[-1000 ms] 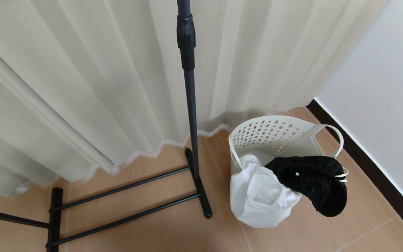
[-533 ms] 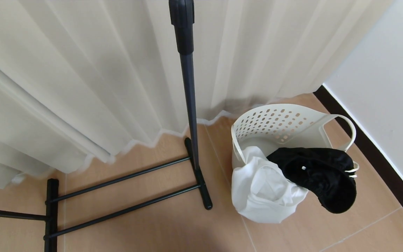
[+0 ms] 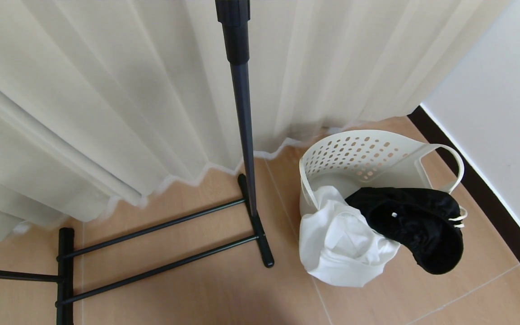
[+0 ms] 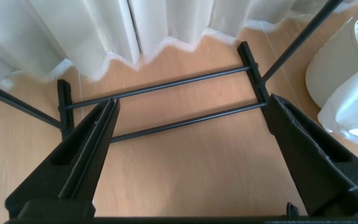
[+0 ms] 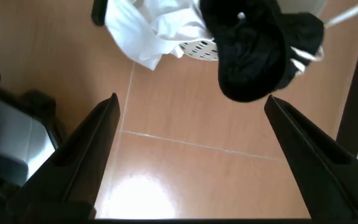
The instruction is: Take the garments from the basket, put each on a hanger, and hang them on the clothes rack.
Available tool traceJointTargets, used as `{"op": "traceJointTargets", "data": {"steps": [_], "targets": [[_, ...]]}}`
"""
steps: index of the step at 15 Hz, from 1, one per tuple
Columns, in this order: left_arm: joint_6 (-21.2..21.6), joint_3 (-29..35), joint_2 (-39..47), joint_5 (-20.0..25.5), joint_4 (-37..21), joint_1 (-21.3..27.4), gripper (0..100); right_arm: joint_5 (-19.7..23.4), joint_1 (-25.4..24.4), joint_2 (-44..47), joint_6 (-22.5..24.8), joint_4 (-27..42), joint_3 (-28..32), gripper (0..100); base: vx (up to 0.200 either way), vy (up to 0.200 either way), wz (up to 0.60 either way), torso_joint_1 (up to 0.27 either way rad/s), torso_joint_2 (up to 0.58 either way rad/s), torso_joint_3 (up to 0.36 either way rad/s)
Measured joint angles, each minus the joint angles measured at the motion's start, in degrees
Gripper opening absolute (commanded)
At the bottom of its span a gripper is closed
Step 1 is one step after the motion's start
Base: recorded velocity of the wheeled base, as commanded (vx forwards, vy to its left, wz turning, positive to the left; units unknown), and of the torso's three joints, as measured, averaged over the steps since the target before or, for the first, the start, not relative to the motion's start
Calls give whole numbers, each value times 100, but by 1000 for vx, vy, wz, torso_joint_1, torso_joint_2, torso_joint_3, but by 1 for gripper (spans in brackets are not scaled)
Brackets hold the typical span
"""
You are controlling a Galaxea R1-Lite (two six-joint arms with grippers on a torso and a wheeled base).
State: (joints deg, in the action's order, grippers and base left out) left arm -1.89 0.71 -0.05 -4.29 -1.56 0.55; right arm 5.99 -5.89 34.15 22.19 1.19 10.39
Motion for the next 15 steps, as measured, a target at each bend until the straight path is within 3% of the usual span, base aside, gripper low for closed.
{"op": "traceJointTargets", "data": {"steps": [3,5,9,12,15], "targets": [[-2,0,0,0,0,0,100,-51,-450,1392,1336,-7,629,100,0,0,0,0,0,0],[0,0,0,2,-2,-2,100,-222,-631,2288,1881,-13,1086,100,0,0,0,0,0,0],[-2,0,0,0,-2,-2,100,-836,-1014,4013,2213,-535,1882,100,0,0,0,0,0,0],[-2,0,0,0,0,-2,100,-1243,-1232,5241,2264,-1241,2448,100,0,0,0,0,0,0],[0,0,0,0,-2,-2,100,-1469,-1318,6265,2256,-1474,3187,100,0,0,0,0,0,0]]}}
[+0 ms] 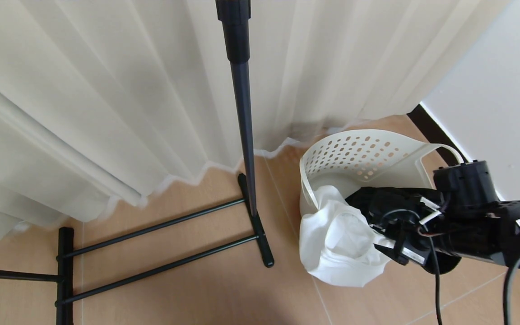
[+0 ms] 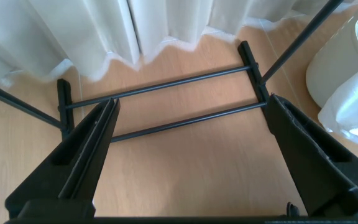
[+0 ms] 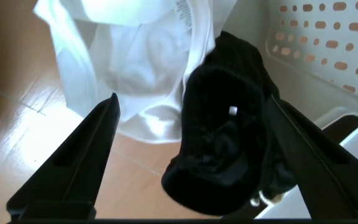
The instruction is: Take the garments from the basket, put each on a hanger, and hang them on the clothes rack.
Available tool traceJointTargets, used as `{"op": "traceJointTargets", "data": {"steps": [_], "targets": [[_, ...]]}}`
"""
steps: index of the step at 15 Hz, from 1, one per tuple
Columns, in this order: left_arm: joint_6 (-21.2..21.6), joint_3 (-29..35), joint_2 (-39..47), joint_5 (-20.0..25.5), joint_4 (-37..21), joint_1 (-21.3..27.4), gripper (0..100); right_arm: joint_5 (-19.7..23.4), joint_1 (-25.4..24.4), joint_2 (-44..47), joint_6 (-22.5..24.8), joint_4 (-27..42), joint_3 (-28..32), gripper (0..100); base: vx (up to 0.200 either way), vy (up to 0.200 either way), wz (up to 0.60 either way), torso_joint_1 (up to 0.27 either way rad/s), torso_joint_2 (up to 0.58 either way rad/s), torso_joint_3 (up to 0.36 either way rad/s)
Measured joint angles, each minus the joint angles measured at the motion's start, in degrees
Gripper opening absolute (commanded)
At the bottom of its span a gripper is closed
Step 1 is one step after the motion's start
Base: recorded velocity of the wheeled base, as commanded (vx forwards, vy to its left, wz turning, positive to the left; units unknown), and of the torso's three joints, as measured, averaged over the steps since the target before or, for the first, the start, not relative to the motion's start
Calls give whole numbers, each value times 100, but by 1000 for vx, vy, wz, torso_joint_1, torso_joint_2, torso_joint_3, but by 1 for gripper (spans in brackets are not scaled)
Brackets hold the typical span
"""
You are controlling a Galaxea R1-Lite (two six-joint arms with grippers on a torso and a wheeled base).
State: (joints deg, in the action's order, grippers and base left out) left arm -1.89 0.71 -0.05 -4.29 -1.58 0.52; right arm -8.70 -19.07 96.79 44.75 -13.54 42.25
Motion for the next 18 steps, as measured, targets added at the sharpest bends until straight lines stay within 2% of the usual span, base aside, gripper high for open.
{"op": "traceJointTargets", "data": {"steps": [5,12,18], "targets": [[0,0,0,0,0,0,100,-95,7,1048,-140,-41,936,100,0,0,0,0,0,0],[0,0,0,0,2,0,100,-117,247,1919,-384,-126,1769,100,0,0,0,0,0,0],[0,0,0,0,0,0,100,-117,291,2277,-641,-178,2205,100,0,0,0,0,0,0]]}}
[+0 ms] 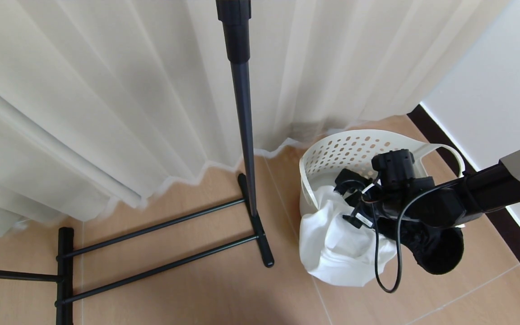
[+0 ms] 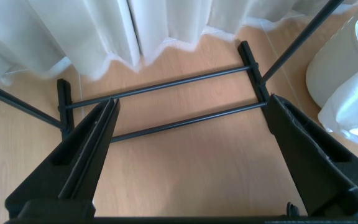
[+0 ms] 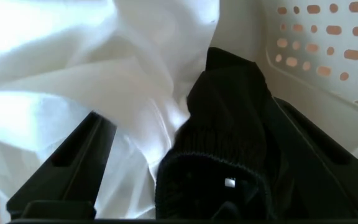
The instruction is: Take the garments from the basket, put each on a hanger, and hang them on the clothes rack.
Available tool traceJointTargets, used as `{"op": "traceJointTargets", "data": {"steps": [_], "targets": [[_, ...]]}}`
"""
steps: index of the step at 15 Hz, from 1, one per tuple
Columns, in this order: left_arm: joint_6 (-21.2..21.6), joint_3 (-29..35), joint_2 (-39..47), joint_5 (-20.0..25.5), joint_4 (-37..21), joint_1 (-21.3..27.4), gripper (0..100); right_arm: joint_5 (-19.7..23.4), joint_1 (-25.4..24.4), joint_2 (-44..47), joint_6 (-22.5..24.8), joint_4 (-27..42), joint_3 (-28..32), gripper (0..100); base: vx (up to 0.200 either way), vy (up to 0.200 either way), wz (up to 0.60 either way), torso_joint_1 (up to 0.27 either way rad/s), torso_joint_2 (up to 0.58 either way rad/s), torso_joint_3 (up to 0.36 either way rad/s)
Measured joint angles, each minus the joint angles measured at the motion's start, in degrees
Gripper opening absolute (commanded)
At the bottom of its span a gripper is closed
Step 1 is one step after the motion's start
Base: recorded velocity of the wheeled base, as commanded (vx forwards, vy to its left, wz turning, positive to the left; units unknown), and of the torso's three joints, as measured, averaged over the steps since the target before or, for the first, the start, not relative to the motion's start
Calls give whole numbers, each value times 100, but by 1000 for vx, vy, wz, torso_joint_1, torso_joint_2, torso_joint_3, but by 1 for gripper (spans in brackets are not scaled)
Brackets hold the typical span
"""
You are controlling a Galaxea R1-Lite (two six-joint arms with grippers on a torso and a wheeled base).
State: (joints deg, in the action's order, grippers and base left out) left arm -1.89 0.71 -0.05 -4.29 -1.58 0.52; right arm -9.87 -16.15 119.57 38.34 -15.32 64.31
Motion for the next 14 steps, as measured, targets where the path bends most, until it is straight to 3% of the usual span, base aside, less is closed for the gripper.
{"op": "traceJointTargets", "data": {"steps": [1,2,9,11,14], "targets": [[-2,0,0,0,0,0,100,-6,-5,37,-77,-139,22,100,0,0,0,0,0,0],[-2,0,0,0,0,0,100,-17,-11,80,-106,-251,27,0,0,0,0,0,0,0],[-2,0,0,0,2,0,100,27,-33,240,-363,-422,-85,0,0,0,0,0,0,0],[-2,0,0,0,0,0,100,41,-41,59,-600,-668,-439,0,0,0,0,0,0,0],[-2,0,0,0,2,0,100,40,-165,-553,-1191,-1486,-1503,0,0,0,0,0,0,0]]}}
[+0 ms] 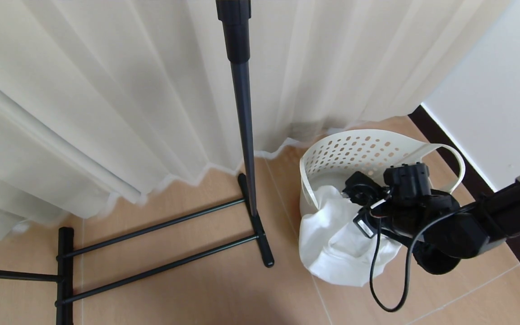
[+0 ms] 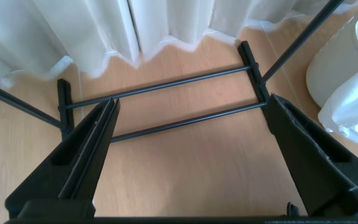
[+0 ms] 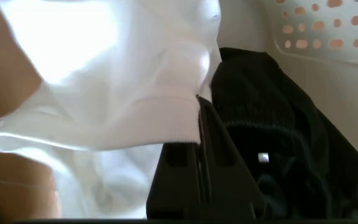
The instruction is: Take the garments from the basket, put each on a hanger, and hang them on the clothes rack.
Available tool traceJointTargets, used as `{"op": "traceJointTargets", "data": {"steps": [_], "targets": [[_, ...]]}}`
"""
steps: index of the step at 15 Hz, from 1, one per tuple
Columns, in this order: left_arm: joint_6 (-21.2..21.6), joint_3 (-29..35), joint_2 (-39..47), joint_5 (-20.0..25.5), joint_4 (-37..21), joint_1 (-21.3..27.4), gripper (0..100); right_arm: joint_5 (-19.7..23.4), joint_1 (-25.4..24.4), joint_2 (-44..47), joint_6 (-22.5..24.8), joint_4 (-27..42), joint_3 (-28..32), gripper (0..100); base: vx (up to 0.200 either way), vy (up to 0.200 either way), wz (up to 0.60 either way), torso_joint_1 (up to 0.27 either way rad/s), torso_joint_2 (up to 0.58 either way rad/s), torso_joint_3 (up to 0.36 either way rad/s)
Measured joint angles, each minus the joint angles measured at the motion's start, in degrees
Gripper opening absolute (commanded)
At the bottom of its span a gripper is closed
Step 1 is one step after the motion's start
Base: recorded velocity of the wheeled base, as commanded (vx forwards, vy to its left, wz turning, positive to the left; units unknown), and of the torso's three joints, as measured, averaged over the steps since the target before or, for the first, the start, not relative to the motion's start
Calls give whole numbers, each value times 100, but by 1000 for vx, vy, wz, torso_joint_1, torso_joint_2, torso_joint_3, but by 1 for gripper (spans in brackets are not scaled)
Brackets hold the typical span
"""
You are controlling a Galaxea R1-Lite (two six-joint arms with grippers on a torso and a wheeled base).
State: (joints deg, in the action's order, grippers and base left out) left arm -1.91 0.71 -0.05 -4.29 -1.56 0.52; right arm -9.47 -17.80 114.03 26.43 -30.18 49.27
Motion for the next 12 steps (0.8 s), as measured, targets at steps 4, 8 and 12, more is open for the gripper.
{"op": "traceJointTargets", "data": {"steps": [4,8,12], "targets": [[22,0,0,6,-2,-1,100,-2,-352,-1134,-735,-329,-962,0,0,0,0,0,0,0],[20,0,0,5,-2,0,100,11,-935,-2955,-1229,-334,-1576,0,0,0,0,0,0,0],[28,0,0,20,0,-1,100,219,-1178,-4220,-1319,-323,-1836,0,0,0,0,0,0,0]]}}
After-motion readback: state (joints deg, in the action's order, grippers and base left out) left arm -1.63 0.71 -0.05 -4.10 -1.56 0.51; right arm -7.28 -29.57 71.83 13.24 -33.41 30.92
